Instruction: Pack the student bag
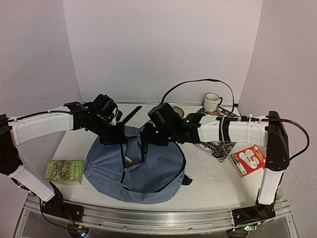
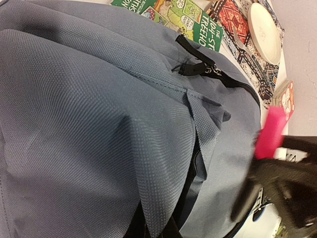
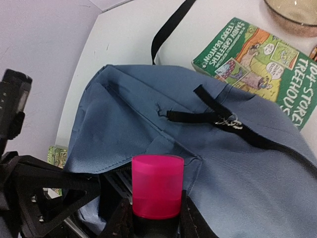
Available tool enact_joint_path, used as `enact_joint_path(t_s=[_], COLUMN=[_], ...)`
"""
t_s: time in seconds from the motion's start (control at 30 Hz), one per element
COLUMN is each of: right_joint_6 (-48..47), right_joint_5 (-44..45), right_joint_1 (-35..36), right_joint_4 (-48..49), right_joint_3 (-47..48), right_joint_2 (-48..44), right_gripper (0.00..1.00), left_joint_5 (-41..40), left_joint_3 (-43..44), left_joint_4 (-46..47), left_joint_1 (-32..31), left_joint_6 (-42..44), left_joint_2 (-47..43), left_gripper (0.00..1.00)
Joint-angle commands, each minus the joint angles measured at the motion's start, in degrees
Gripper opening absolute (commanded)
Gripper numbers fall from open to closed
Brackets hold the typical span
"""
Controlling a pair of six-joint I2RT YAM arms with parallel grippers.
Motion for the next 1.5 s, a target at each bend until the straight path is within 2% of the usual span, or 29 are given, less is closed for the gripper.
enact_joint_path(t_s=[0.0,0.3,0.5,0.73,1.2,1.3,1.47], right_joint_6=[2.88,5.19,5.87,8.43,15.57,14.23,11.39], right_joint_5=[-1.40,-2.16,-3.60,1.43,9.25,8.81,4.65], right_joint_1=[2.25,4.41,5.24,5.28,4.98,4.74,4.71], right_joint_4=[3.74,6.77,6.82,6.73,5.15,5.15,5.15], right_joint_3=[3.14,2.40,2.54,-1.23,0.00,1.22,3.22], right_joint_2=[2.96,5.57,7.83,7.33,7.58,7.83,9.07], right_gripper=[0.01,0.02,0.07,0.13,0.17,0.20,0.33], left_joint_5=[1.98,3.38,2.89,2.97,5.12,4.98,4.48], left_joint_3=[3.18,3.82,3.98,3.40,1.10,0.83,1.60], left_joint_4=[5.39,8.44,9.52,9.80,10.37,10.58,10.77], left_joint_1=[-0.29,-0.28,-0.28,-0.26,-0.44,-0.46,-0.46], left_joint_6=[-1.43,-3.18,-3.98,-4.33,-5.06,-5.07,-4.75], left_joint_2=[-0.18,1.09,0.82,0.30,-1.50,-1.68,-1.13], left_gripper=[0.00,0.00,0.00,0.00,0.00,0.00,0.00])
